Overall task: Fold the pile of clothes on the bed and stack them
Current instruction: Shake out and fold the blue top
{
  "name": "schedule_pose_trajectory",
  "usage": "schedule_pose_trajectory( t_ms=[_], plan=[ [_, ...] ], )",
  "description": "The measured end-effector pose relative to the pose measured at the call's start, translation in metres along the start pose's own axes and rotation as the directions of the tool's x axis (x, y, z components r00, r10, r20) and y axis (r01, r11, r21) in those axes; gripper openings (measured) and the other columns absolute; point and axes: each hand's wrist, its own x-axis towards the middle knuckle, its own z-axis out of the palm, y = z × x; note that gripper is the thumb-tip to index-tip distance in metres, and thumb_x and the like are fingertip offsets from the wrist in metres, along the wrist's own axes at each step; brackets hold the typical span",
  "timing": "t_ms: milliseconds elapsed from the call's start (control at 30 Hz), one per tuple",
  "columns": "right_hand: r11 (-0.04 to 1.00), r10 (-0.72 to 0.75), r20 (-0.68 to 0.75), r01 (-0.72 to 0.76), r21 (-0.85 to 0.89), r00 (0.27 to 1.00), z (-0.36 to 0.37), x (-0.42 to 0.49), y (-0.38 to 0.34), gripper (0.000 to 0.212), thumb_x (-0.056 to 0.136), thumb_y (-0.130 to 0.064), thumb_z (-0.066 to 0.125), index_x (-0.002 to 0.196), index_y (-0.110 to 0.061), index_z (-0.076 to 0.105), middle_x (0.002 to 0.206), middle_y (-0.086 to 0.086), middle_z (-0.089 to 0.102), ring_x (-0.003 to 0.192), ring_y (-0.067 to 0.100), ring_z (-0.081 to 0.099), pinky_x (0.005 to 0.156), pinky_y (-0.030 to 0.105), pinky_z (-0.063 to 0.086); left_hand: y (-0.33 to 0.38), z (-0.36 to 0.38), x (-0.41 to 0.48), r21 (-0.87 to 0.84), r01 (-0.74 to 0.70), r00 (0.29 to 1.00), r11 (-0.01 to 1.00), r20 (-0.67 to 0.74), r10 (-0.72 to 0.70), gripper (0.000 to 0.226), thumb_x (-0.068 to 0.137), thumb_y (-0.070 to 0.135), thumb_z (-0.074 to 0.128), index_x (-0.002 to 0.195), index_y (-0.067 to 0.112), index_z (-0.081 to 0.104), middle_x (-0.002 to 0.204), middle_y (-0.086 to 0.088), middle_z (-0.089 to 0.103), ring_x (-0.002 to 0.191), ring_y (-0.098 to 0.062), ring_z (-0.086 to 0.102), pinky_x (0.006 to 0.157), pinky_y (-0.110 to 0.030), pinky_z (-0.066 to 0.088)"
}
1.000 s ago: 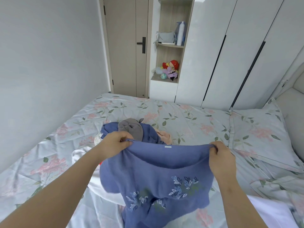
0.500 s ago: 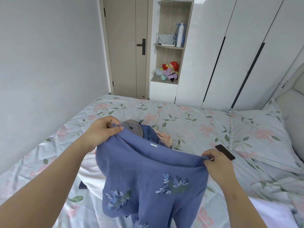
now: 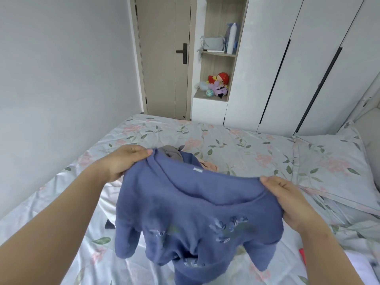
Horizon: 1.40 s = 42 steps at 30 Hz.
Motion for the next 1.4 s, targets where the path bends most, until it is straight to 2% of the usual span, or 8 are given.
schedule_pose_trajectory(
  t_ms=[100,233,433,767,900,1100,1300,1400],
  plan=[
    [0.909,0.112,0.071,-0.073,-0.411,0.991,0.001,-0.002,0.003,0.048,0.079,-0.041,0.07,0.051,-0.023,0.035,0.054,-0.003,0.032,0.057,0.014,0.032,0.057,0.03,0.022,-0.01,0.015,0.007,-0.01,0.117,0.981,0.993,-0.155,-0.117,0.021,0.09,0.027,0.062,0.08,0.01,0.07,0.091,-0.01,0.07,0.085,-0.023,0.062,0.079,-0.03,0.049],
    [0.964,0.258,0.135,-0.245,-0.101,0.957,0.013,-0.011,-0.001,0.04,0.06,-0.041,0.073,0.077,-0.01,0.054,0.075,0.014,0.057,0.071,0.022,0.053,0.062,0.032,0.041,-0.014,0.046,0.006,-0.137,0.154,0.955,0.978,-0.233,-0.183,0.021,0.092,0.03,0.06,0.084,0.012,0.067,0.089,-0.011,0.068,0.084,-0.025,0.062,0.081,-0.033,0.05],
    [0.914,0.311,0.143,-0.338,0.227,0.939,0.052,-0.009,-0.004,0.008,0.089,-0.005,0.06,0.085,-0.006,0.054,0.07,0.013,0.07,0.056,0.022,0.068,0.048,0.03,0.055,-0.016,0.115,-0.008,0.014,-0.016,0.978,1.0,-0.209,0.019,0.027,0.091,0.022,0.061,0.067,0.015,0.051,0.069,-0.009,0.051,0.068,-0.018,0.046,0.065,-0.03,0.039],
    [0.901,0.246,0.153,-0.284,0.329,0.957,0.088,-0.012,-0.005,0.019,0.094,0.005,0.045,0.105,-0.003,0.058,0.079,0.016,0.069,0.064,0.022,0.071,0.054,0.029,0.058,-0.025,0.158,-0.029,0.231,-0.149,0.988,0.962,0.079,0.134,0.017,0.094,0.008,0.051,0.105,0.007,0.064,0.099,-0.013,0.068,0.09,-0.021,0.06,0.089,-0.038,0.048],
    [0.866,0.278,0.232,-0.347,0.361,0.932,0.087,-0.014,-0.008,0.024,0.093,0.01,0.036,0.105,0.004,0.056,0.093,0.02,0.067,0.095,0.033,0.066,0.06,0.031,0.06,-0.03,0.152,-0.031,0.376,-0.226,0.973,0.899,0.126,0.192,0.036,0.081,0.012,0.07,0.114,0.02,0.059,0.097,0.01,0.063,0.084,-0.001,0.059,0.08,-0.014,0.048],
    [0.968,0.238,0.232,-0.251,0.029,0.943,0.086,-0.021,-0.012,0.016,0.092,0.002,0.053,0.097,-0.008,0.064,0.08,0.004,0.072,0.07,0.011,0.07,0.065,0.02,0.057,-0.029,0.146,-0.031,0.415,-0.215,0.974,0.884,0.029,0.224,0.031,0.082,0.009,0.069,0.102,0.022,0.05,0.08,0.004,0.061,0.07,-0.007,0.055,0.071,-0.018,0.046],
    [0.889,-0.088,0.325,0.222,-0.4,0.942,0.082,-0.023,-0.011,0.044,0.083,0.005,0.063,0.12,-0.018,0.055,0.092,-0.017,0.049,0.077,-0.017,0.051,0.067,-0.001,0.038,-0.014,0.133,-0.034,0.226,-0.206,0.941,0.952,0.311,0.13,0.034,0.084,-0.006,0.062,0.096,0.021,0.046,0.067,0.008,0.061,0.054,0.003,0.053,0.059,-0.012,0.042],
    [0.863,-0.113,0.36,0.271,-0.427,0.926,0.08,-0.019,-0.011,0.016,0.083,0.003,0.064,0.098,0.003,0.061,0.085,-0.001,0.05,0.081,0.001,0.05,0.066,0.007,0.035,-0.01,0.125,-0.032,0.169,-0.206,0.927,0.964,0.348,0.138,0.034,0.086,-0.011,0.057,0.094,0.02,0.044,0.077,0.001,0.062,0.06,0.001,0.055,0.063,-0.016,0.044]
  ],
)
